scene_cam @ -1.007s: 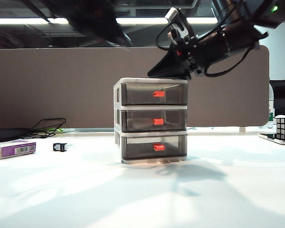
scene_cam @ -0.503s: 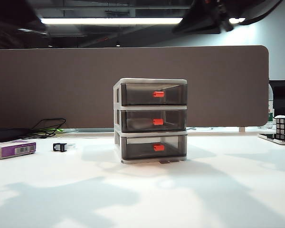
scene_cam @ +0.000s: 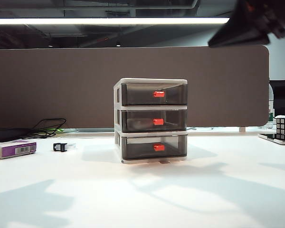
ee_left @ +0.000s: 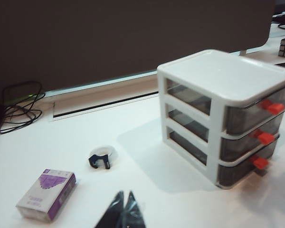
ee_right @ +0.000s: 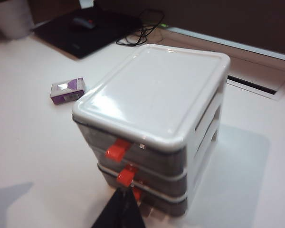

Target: Open the second layer of the drawer on the table, pick up the earphone case on the table and put it in, and finally close the drawer.

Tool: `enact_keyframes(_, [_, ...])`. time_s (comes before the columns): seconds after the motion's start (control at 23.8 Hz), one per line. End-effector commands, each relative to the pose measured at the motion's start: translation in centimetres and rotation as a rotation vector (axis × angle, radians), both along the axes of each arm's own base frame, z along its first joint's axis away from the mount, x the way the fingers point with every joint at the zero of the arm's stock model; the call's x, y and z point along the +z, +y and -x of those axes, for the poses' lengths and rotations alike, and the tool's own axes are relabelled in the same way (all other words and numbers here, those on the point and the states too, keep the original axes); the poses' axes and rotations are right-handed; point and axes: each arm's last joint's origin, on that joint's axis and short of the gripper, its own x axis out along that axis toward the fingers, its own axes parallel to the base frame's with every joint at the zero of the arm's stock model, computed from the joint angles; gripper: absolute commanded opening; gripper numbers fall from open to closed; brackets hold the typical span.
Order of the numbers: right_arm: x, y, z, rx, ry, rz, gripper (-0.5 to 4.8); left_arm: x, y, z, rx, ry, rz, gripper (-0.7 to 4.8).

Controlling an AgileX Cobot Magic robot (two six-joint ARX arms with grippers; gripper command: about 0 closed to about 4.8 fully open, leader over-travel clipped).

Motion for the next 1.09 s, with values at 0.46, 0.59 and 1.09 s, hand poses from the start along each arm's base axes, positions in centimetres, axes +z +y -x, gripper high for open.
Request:
enact_keyframes(0.46, [-7.5,-1.8,5.1,-0.167,0.011,-0.074,-0.05,-3.5,-0.3,-0.3,-0.01,-0.033,0.067,-0.05])
enact_keyframes(0.59, [-8.4,-2.1,5.9,-0.188,-0.006,-0.075,-0.05,-3.9,-0.3,-0.3,-0.011,-0.023,0.058,-0.05])
enact_keyframes(1.09, [-11.4,-3.1,8.6,-0.266,-0.053,-0.095,-0.05,-5.5,-0.4,-0.2,-0.063,-0.027,0.065,-0.05])
